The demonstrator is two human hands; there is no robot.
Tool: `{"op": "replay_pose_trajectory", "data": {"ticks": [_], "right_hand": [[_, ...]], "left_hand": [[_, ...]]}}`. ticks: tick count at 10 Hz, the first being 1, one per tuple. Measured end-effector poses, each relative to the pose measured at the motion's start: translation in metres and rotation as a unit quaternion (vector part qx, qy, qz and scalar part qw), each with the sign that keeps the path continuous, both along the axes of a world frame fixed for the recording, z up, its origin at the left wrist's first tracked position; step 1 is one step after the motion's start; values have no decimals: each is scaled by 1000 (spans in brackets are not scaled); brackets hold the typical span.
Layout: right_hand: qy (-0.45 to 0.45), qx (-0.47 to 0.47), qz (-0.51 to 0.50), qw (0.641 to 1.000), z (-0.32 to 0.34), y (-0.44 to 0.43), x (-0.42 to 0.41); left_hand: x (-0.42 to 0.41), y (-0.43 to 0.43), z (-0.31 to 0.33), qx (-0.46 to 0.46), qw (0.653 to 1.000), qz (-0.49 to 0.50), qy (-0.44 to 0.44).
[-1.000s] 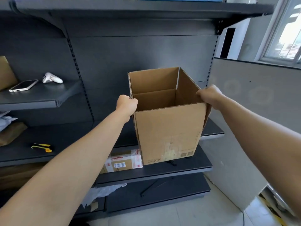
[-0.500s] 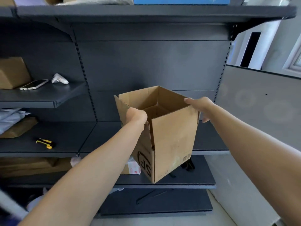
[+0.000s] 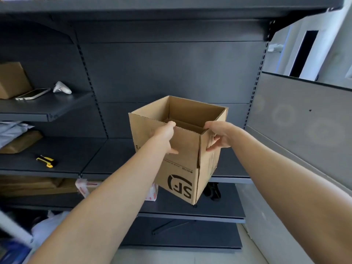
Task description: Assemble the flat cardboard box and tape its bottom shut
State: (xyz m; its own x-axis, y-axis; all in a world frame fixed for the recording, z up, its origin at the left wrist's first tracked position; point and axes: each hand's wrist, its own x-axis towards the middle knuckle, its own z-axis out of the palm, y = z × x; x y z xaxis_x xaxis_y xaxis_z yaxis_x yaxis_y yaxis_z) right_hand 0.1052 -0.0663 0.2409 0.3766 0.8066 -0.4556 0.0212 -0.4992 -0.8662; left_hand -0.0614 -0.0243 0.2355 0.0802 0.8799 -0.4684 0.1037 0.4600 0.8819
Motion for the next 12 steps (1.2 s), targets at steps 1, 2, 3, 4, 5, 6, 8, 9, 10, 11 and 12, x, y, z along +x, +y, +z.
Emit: {"op": "replay_pose_trajectory", "data": {"ticks": [1, 2, 3, 4, 5, 6, 8, 9, 10, 11, 12], "right_hand": [[-27, 25, -24, 999, 2, 11, 14], [-50, 33, -67, 996, 2, 25, 28], [-63, 54, -92, 992, 0, 39, 38], [-71, 72, -109, 989, -2, 53, 47], [-85, 93, -121, 985, -2, 65, 54], [-97, 110, -148, 978, -4, 80, 63], [-35, 162, -245, 955, -15, 95, 82], [-20, 179, -286, 941, -20, 94, 88], [-47, 208, -326, 921, -25, 90, 91], [-121, 233, -346, 901, -26, 79, 86], [-217, 251, -344, 878, -22, 70, 72]], "left_hand": [[-31, 17, -5, 7, 998, 60, -18], [-60, 50, -20, 0, 992, 126, -27], [-72, 69, -30, 9, 994, 107, -19], [-69, 88, -36, 15, 997, 74, -33], [-59, 105, -37, 16, 997, 62, -49], [-49, 121, -39, 16, 998, 44, -43], [-26, 138, -45, 3, 999, -1, -41], [-14, 141, -48, 12, 999, -29, -28], [-2, 140, -53, 16, 998, -63, -18], [4, 137, -54, 23, 997, -75, -13], [1, 137, -56, 93, 994, -23, 45]]}}
